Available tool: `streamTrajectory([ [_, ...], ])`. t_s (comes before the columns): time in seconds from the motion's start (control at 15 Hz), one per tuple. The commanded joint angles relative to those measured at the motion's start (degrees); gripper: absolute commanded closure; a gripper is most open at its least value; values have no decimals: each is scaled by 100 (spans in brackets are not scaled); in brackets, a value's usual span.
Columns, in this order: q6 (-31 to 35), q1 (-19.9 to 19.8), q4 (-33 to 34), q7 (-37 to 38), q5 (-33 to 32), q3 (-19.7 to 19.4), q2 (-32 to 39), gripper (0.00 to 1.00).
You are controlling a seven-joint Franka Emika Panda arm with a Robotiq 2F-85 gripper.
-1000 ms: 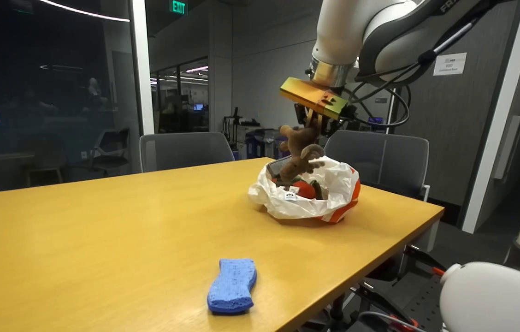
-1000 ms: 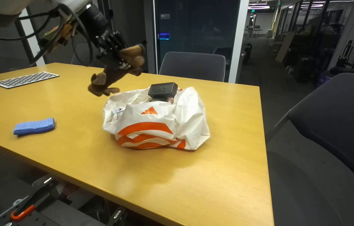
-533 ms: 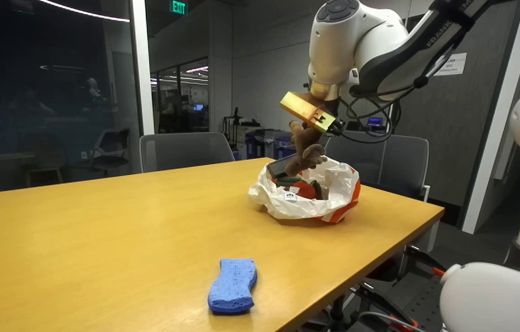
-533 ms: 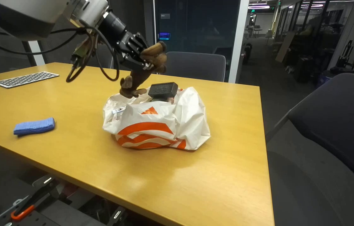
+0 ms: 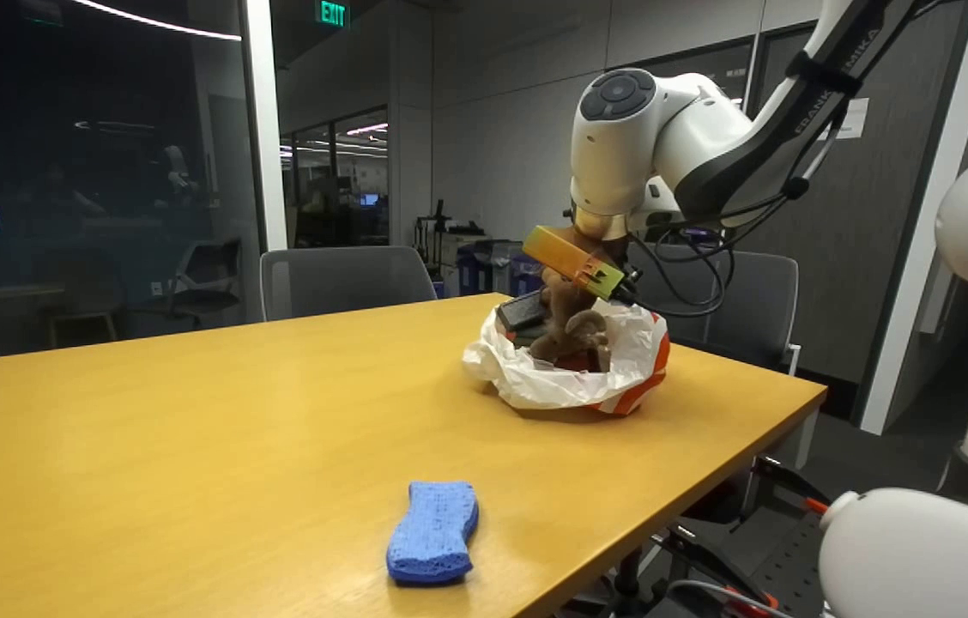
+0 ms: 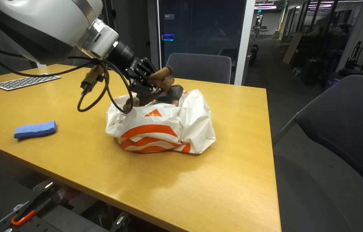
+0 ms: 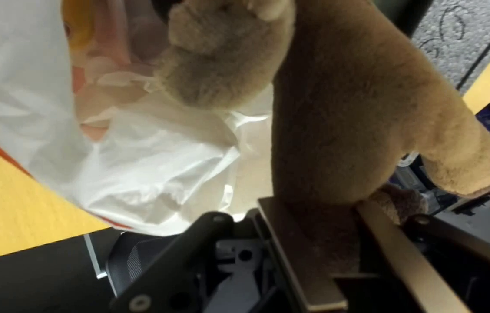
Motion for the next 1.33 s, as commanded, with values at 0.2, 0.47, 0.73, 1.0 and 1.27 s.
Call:
streamTrajectory([
  [0.2, 285, -246, 102, 116, -528, -45, 476, 33],
  [0.47, 749, -99, -169, -210, -70, -155, 187, 1],
  [0.73, 452, 100, -412, -278, 75, -23, -210, 0],
  [1.0, 527, 614, -847, -296, 447, -78, -1029, 0],
  [1.27, 944, 1318, -657, -360, 189, -376, -1029, 0],
])
